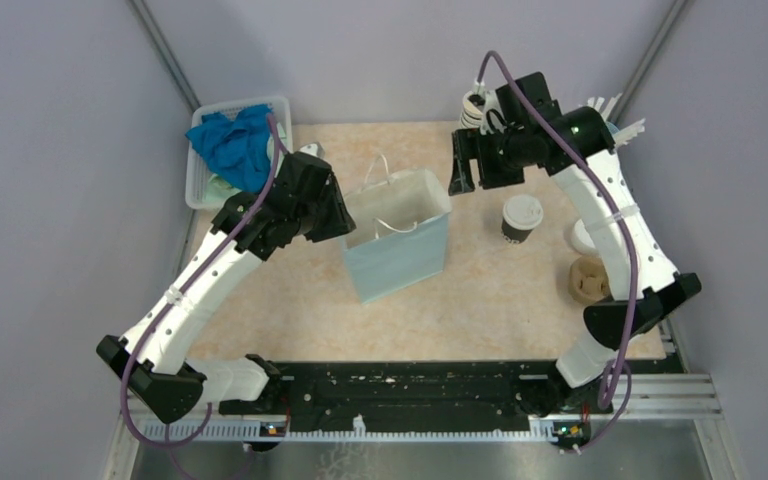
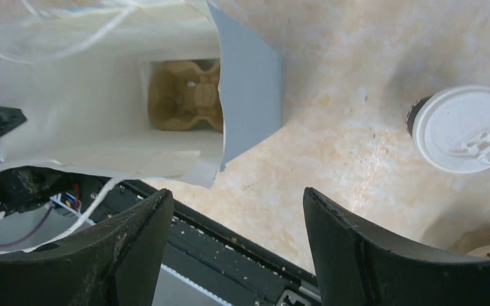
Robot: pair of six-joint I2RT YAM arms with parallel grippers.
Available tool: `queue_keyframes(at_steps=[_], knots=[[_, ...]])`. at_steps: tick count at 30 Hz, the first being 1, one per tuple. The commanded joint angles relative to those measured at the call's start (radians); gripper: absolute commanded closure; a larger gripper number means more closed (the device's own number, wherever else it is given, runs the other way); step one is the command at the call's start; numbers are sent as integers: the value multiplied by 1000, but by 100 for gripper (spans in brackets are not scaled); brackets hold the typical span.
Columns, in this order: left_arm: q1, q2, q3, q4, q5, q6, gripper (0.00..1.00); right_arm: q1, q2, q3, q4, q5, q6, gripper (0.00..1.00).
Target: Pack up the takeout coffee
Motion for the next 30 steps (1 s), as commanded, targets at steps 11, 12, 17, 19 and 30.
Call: queue_keyframes(at_steps=[11,12,17,19,30], knots=[[1,30,67,-16,-20,52,79,73,105,-78,183,76,29,48],[1,37,78,-17,-21,53,82,83,115,-68,175,97,34,55],[1,66,130,-13,-17,62,99,109,114,-47,161,140,42,95],[1,74,168,-18,-17,63,100,109,103,0,133,161,47,100],[1,67,432,-92,-51,47,100,110,70,165,48,100,113,100]])
